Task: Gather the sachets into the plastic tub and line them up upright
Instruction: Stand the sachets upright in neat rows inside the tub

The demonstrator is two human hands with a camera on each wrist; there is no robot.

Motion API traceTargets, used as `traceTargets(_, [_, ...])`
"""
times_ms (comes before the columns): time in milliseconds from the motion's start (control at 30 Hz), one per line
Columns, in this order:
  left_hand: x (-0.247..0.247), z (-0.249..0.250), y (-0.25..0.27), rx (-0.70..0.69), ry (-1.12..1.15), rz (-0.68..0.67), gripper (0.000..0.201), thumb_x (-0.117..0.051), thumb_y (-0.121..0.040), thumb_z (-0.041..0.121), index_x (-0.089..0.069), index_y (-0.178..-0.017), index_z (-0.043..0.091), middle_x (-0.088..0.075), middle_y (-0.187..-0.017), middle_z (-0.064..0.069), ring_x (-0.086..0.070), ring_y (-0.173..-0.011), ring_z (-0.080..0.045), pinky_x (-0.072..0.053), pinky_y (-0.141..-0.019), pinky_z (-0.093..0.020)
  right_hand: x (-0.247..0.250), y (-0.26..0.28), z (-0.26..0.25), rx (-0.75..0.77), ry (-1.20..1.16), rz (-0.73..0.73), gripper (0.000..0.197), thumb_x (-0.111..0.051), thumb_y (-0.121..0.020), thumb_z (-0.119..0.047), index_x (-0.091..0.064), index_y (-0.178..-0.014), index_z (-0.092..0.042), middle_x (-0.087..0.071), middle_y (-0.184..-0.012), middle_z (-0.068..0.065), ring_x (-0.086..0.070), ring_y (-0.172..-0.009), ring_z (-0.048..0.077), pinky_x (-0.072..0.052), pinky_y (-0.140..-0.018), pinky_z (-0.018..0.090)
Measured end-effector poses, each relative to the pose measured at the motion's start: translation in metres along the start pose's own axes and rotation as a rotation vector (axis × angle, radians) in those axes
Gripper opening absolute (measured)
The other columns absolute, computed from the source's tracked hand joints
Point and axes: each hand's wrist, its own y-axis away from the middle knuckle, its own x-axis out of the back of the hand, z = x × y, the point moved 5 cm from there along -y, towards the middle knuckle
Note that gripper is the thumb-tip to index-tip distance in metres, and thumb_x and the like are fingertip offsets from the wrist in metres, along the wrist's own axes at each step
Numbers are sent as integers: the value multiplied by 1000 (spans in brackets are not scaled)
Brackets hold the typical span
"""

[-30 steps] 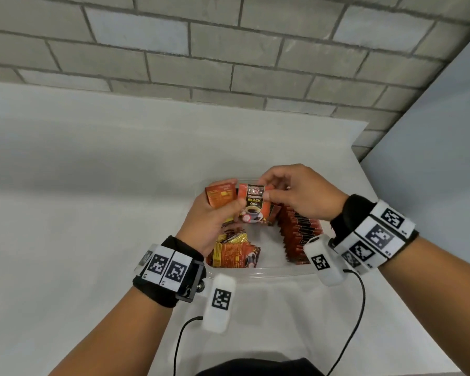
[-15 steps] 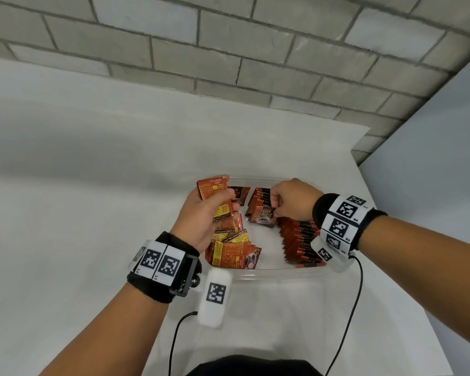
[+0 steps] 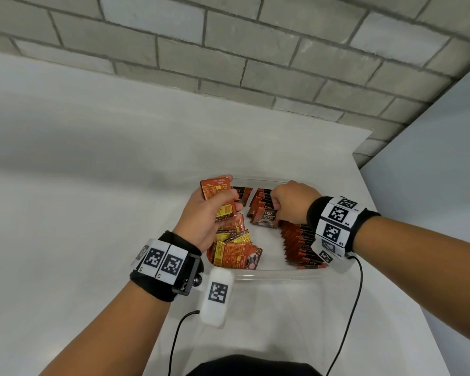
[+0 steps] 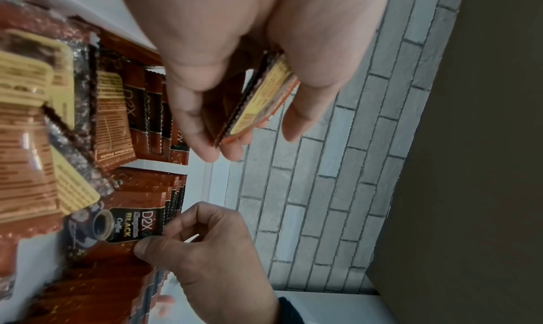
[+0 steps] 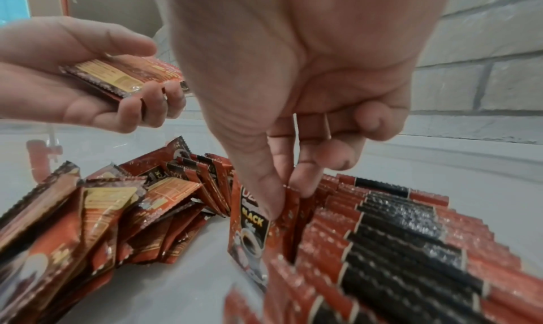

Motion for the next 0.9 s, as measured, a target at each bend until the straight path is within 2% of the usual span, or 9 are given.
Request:
traceTargets(133, [1,0,-1,5,8,5,27,-60,-90,11,-60,-116,17,-67,-86,-6,-68,-76,-18,-56,-79,-37,0,0,2,11,-4,16,9,-61,-86,-14,-59,-95,-14,-62,-91,5,-56,-78,21,-37,-55,24])
traceTargets(300, [0,0,-1,17,46,6,26,-55,-94,15,-58,-119,14,-67,-84,-7,-68,-73,-19,-56,-75,-37,1,3,4,18,-42,29,17,-69,-82,-21,-55,-91,-17,-48,-72,-6,-51,-74,18,-30,-49,23])
traceTargets(400, [2,-1,-1,52,102,3,26,-45,-98,18,-56,-119,8,-70,-82,-13,-69,-70,-24,-58,-68,-37,5,6,7,15,-95,57,18,-69,-82,-25,-55,-90,-19,-50,-74,-6,-53,-75,18,-33,-51,24])
traceTargets(500, [1,-2,1,92,114,-15,27,-38,-100,15,-55,-118,3,-71,-88,-18,-70,-75,-29,-60,-65,-37,16,13,12,9,-233,107,14,-65,-86,-29,-57,-92,-19,-54,-77,-6,-56,-76,19,-41,-61,26])
traceTargets(567, [0,-3,2,98,46,-32,22,-43,-99,12,-56,-114,4,-72,-93,-17,-71,-81,-30,-60,-67,-36,28,23,15,26,-374,181,14,-62,-88,-31,-58,-95,-19,-58,-85,-3,-55,-75,15,-41,-63,26])
traceTargets(667, [-2,-3,3,93,-69,-42,12,-56,-92,10,-62,-103,10,-74,-88,-7,-72,-81,-21,-59,-66,-33,41,44,14,68,-646,304,16,-61,-90,-33,-61,-103,-24,-61,-93,-5,-51,-68,3,-37,-60,19])
traceTargets(767, [-13,-4,6,75,-139,-115,25,-66,-82,12,-64,-106,8,-73,-95,-11,-71,-86,-24,-58,-69,-34,38,62,-2,170,-830,254,25,-62,-90,-34,-60,-114,-28,-63,-93,-11,-56,-69,-5,-41,-65,13])
traceTargets(833, [-21,-5,8,59,-178,-161,41,-70,-74,15,-63,-112,3,-72,-100,-15,-70,-91,-28,-58,-74,-35,31,68,-12,237,-855,209,31,-65,-88,-31,-59,-118,-28,-64,-96,-11,-60,-73,-1,-47,-71,16])
traceTargets(900, [-27,-6,9,48,-214,-185,48,-71,-72,21,-61,-114,2,-71,-100,-16,-70,-91,-29,-58,-74,-36,26,70,-13,242,-891,238,26,-69,-86,-25,-61,-110,-27,-65,-97,-5,-61,-72,7,-51,-69,19])
